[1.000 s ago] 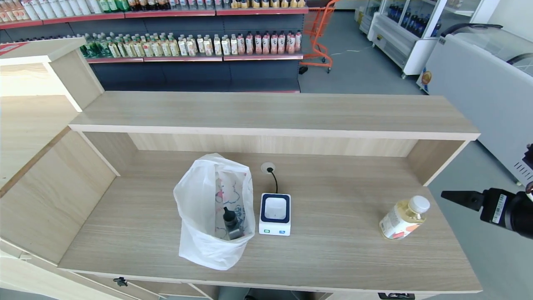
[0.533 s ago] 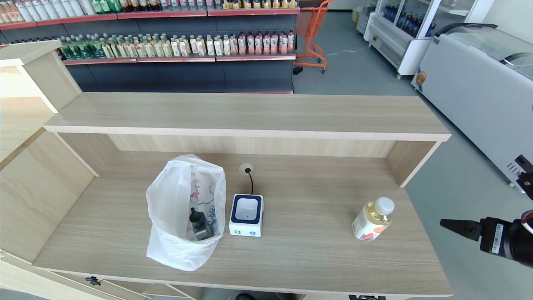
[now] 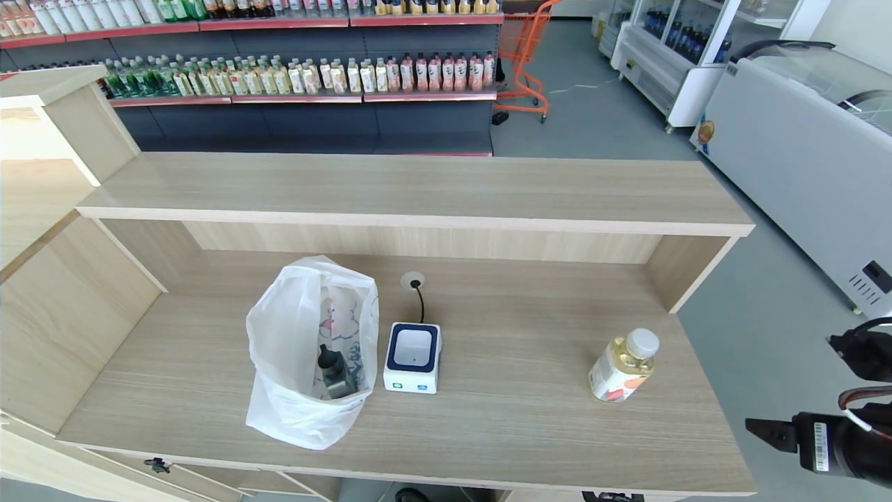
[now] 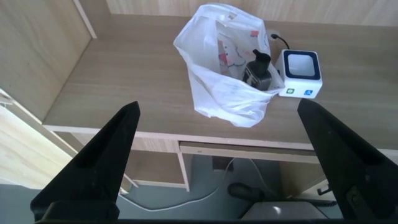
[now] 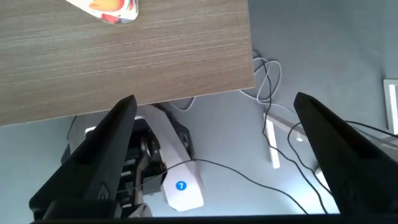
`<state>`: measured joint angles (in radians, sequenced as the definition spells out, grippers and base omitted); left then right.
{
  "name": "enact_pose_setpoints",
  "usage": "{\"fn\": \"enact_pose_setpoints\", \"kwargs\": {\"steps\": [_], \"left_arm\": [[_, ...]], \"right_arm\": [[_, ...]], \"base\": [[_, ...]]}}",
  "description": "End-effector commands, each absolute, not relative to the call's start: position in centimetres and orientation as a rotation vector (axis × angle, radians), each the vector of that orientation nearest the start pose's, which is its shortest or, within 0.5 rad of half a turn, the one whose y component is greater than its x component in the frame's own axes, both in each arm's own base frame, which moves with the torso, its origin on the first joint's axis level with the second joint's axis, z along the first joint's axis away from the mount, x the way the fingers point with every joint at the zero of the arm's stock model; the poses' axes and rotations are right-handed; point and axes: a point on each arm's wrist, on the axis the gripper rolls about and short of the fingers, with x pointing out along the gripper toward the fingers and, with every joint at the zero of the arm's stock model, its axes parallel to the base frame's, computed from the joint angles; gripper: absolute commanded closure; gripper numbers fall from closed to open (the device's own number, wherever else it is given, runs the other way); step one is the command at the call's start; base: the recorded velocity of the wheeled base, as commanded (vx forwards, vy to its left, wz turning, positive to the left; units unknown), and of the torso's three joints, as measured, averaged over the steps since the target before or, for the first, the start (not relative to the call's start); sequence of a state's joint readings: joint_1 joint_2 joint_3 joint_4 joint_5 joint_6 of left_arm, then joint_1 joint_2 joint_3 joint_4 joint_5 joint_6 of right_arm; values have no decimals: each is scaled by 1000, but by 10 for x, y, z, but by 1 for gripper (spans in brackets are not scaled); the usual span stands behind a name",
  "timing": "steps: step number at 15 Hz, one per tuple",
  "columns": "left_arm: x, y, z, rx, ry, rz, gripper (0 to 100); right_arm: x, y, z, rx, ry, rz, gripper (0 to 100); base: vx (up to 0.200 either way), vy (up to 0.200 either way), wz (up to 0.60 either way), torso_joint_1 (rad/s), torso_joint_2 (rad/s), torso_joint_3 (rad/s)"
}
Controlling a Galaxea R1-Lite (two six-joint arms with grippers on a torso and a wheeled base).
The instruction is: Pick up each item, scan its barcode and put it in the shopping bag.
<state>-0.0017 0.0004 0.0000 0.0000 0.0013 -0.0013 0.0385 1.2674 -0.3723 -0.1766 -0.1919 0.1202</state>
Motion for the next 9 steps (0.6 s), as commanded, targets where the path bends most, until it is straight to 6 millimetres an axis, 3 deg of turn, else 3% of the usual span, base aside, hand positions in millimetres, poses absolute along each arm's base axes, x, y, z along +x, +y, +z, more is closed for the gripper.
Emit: {"fn": "enact_pose_setpoints", "kwargs": {"steps": [1, 9], "left_arm": [[-23, 0, 75, -2, 0, 0, 0], [-23, 0, 75, -2, 0, 0, 0]], "right_arm": [[169, 6, 106, 26, 736, -163, 0], [208, 23, 73, -27, 699, -32, 0]], "base": [[0, 0, 0, 0, 0, 0], [0, 0, 0, 0, 0, 0]]}}
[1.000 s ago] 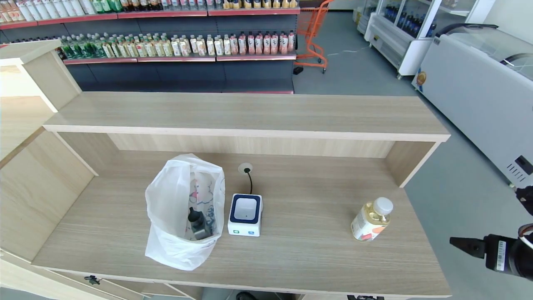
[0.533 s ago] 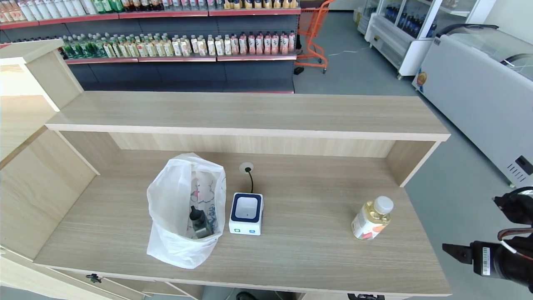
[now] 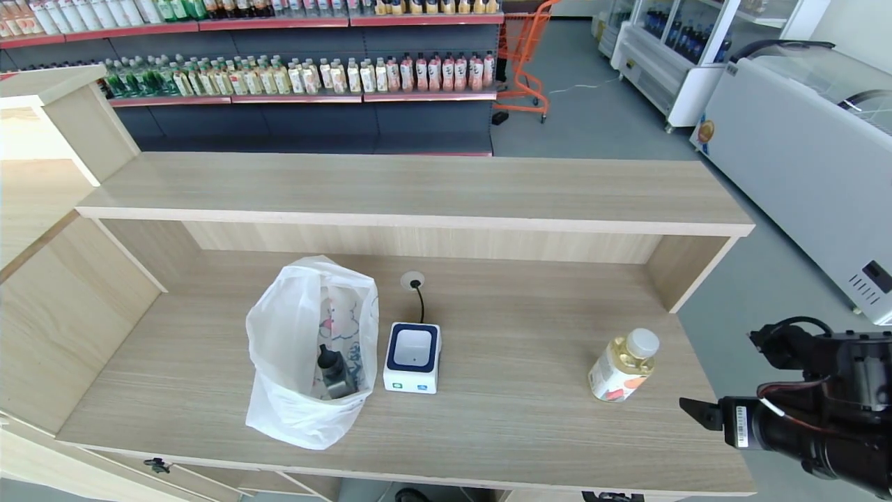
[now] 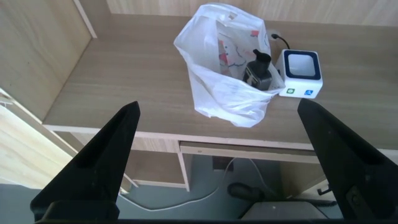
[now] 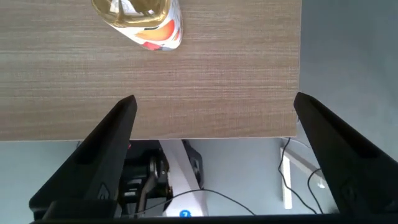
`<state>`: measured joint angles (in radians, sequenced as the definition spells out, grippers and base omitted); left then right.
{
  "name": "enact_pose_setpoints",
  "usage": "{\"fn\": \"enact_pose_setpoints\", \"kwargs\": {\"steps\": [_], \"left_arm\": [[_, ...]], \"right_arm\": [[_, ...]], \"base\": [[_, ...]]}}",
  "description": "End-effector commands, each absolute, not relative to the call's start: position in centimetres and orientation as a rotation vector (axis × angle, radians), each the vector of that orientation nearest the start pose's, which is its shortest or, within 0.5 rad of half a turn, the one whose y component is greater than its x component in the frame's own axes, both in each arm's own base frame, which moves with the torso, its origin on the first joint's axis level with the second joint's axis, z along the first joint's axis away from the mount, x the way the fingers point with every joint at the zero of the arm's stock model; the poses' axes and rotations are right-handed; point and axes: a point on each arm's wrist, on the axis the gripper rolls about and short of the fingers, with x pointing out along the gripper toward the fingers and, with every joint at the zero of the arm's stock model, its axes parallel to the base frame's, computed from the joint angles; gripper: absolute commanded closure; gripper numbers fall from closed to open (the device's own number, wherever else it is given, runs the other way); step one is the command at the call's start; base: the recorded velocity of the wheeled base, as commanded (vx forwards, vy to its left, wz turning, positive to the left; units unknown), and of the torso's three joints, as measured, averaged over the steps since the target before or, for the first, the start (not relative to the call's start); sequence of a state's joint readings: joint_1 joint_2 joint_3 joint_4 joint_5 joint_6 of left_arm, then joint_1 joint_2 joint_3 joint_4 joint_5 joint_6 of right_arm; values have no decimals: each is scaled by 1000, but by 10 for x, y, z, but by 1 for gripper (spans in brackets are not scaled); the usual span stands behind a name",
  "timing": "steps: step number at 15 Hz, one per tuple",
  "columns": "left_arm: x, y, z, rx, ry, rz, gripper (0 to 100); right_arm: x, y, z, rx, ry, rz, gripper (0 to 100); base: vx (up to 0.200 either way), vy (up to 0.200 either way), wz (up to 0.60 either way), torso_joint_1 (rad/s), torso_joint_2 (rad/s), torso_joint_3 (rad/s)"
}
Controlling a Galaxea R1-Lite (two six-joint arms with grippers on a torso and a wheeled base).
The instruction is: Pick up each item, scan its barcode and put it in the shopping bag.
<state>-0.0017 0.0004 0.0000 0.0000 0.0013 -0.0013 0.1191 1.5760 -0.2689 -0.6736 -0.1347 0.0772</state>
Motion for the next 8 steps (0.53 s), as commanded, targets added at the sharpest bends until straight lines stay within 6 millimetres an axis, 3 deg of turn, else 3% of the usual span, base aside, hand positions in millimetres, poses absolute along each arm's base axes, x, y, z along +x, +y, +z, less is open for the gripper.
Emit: {"fn": "enact_pose_setpoints", "kwargs": {"steps": [1, 8], "left_arm": [[-23, 0, 75, -2, 0, 0, 0], [-23, 0, 75, -2, 0, 0, 0]], "right_arm": [[216, 24, 66, -46, 693, -26, 0], [250, 43, 35, -108, 580, 51, 0]], "base": [[0, 0, 0, 0, 0, 0], [0, 0, 0, 0, 0, 0]]}}
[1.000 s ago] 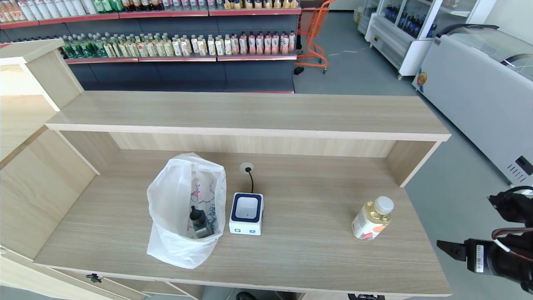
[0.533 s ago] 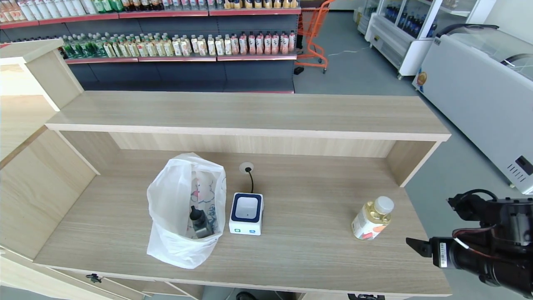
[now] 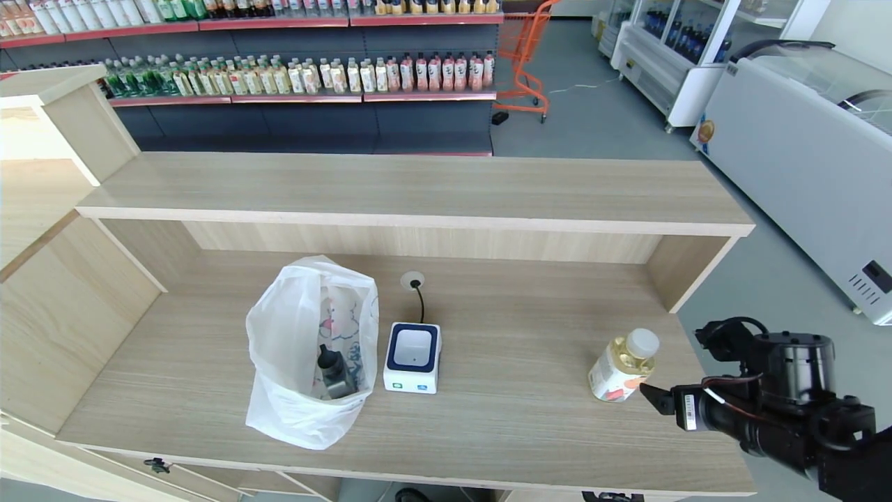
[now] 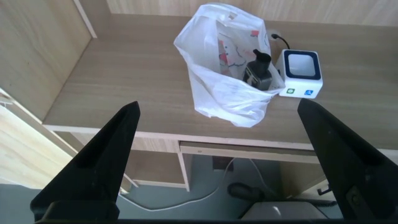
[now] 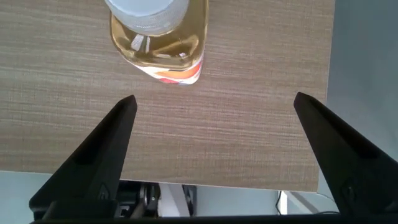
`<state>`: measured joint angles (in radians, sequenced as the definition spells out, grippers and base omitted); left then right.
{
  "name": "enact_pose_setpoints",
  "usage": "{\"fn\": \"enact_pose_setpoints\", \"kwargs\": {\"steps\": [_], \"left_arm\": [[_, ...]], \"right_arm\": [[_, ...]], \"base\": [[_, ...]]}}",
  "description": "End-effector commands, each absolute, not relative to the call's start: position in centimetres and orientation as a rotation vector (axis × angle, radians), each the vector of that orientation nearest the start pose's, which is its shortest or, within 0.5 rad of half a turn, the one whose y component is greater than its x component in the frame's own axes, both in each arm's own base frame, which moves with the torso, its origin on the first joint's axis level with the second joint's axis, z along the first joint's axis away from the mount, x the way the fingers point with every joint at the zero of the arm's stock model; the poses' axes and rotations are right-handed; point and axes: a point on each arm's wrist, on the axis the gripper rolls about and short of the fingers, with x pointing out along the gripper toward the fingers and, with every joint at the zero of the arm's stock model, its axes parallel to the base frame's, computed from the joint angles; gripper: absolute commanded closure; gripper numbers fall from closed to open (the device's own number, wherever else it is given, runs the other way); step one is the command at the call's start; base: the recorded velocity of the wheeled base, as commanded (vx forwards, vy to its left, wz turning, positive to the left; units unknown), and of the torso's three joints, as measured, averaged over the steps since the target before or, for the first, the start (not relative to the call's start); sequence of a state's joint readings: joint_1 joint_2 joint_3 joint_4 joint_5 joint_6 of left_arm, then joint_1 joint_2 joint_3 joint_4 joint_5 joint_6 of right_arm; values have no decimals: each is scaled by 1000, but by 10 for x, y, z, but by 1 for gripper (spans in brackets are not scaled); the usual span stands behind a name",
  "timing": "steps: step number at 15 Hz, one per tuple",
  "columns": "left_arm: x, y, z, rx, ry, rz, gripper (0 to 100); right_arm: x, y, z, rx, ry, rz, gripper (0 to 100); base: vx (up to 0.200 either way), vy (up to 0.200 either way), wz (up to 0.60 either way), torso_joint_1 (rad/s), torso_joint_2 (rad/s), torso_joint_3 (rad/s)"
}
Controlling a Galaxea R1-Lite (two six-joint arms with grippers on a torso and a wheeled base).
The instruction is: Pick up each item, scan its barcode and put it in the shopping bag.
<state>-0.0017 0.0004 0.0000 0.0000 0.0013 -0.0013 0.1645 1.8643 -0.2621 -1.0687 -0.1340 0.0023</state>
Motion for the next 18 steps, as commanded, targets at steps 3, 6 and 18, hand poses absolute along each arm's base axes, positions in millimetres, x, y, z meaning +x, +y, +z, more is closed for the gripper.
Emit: {"fn": "enact_pose_setpoints", "kwargs": {"steps": [3, 6, 18], "left_arm": [[-23, 0, 75, -2, 0, 0, 0], [-23, 0, 75, -2, 0, -2, 0], [-23, 0, 75, -2, 0, 0, 0]], "right_arm": [[258, 46, 25, -142, 536, 68, 0], [268, 52, 11, -159, 474, 88, 0], [323, 80, -8, -217, 291, 150, 0]], "base": [[0, 0, 0, 0, 0, 0], [0, 0, 0, 0, 0, 0], [0, 0, 0, 0, 0, 0]]}}
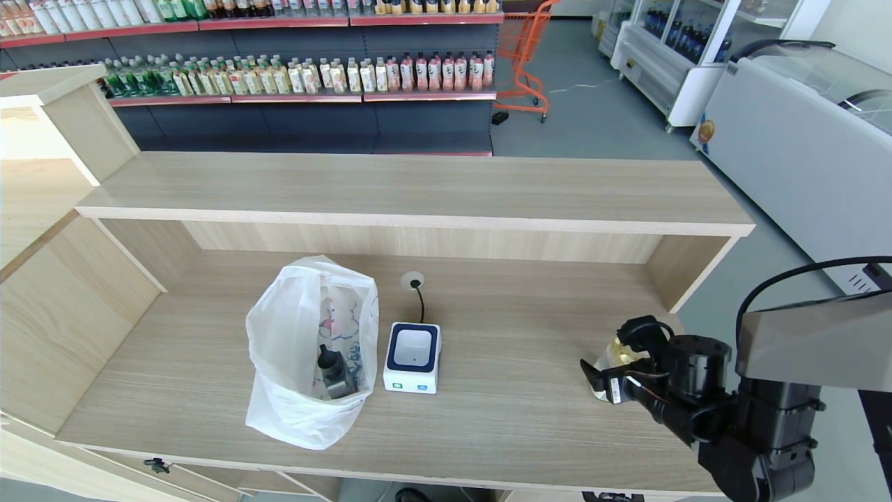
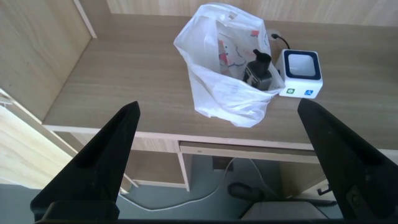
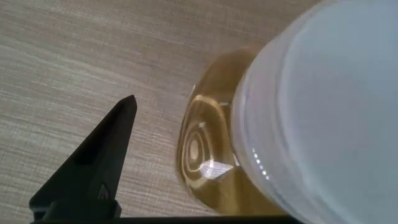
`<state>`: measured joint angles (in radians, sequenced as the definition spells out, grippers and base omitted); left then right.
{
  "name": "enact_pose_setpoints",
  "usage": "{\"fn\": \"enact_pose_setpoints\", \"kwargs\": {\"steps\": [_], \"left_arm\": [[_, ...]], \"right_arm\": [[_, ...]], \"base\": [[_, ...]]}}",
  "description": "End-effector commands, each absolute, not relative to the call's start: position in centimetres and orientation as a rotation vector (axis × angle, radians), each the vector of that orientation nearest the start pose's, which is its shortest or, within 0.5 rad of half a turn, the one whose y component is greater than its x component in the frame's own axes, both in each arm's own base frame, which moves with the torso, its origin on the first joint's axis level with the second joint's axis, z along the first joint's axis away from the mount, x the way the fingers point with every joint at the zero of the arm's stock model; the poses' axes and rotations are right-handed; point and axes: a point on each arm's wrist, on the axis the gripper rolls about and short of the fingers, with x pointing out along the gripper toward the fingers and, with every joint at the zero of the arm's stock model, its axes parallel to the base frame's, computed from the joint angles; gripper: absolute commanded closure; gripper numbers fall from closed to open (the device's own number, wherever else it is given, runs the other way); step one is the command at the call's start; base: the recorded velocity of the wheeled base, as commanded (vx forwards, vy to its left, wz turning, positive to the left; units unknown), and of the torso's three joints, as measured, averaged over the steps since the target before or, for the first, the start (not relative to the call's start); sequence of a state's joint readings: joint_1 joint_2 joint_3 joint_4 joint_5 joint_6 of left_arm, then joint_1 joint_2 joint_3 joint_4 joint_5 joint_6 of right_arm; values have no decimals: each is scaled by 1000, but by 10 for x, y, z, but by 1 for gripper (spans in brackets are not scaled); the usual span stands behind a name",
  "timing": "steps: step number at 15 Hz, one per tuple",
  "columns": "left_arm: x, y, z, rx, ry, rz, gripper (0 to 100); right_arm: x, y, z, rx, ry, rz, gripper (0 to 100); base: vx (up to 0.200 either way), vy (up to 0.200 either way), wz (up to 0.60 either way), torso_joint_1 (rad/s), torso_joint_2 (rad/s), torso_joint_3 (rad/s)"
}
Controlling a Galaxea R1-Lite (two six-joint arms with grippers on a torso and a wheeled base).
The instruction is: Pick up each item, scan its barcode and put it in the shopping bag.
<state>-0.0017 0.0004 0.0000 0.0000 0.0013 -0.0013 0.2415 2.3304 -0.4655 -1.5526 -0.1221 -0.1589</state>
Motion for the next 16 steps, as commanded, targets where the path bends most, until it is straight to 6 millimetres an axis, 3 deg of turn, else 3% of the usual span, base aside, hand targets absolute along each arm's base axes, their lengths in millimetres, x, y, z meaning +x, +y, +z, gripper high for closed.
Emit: {"fn": "enact_pose_setpoints", "kwargs": {"steps": [1, 5, 6, 14, 16], "left_arm": [[-23, 0, 75, -2, 0, 0, 0], [-23, 0, 75, -2, 0, 0, 0], [-23, 0, 75, -2, 0, 0, 0], [-23, 0, 75, -2, 0, 0, 0], [-23, 0, 75, -2, 0, 0, 0]], "right_arm": [[328, 81, -9, -216, 280, 151, 0], [339, 92, -16, -216, 258, 171, 0], [341, 95, -16, -213, 247, 178, 100], [343, 110, -3, -191, 191, 207, 100], [340, 113, 10, -114, 169, 213, 100]], "base": [[0, 0, 0, 0, 0, 0], [0, 0, 0, 0, 0, 0], [0, 0, 0, 0, 0, 0], [0, 0, 0, 0, 0, 0], [0, 0, 0, 0, 0, 0]]}}
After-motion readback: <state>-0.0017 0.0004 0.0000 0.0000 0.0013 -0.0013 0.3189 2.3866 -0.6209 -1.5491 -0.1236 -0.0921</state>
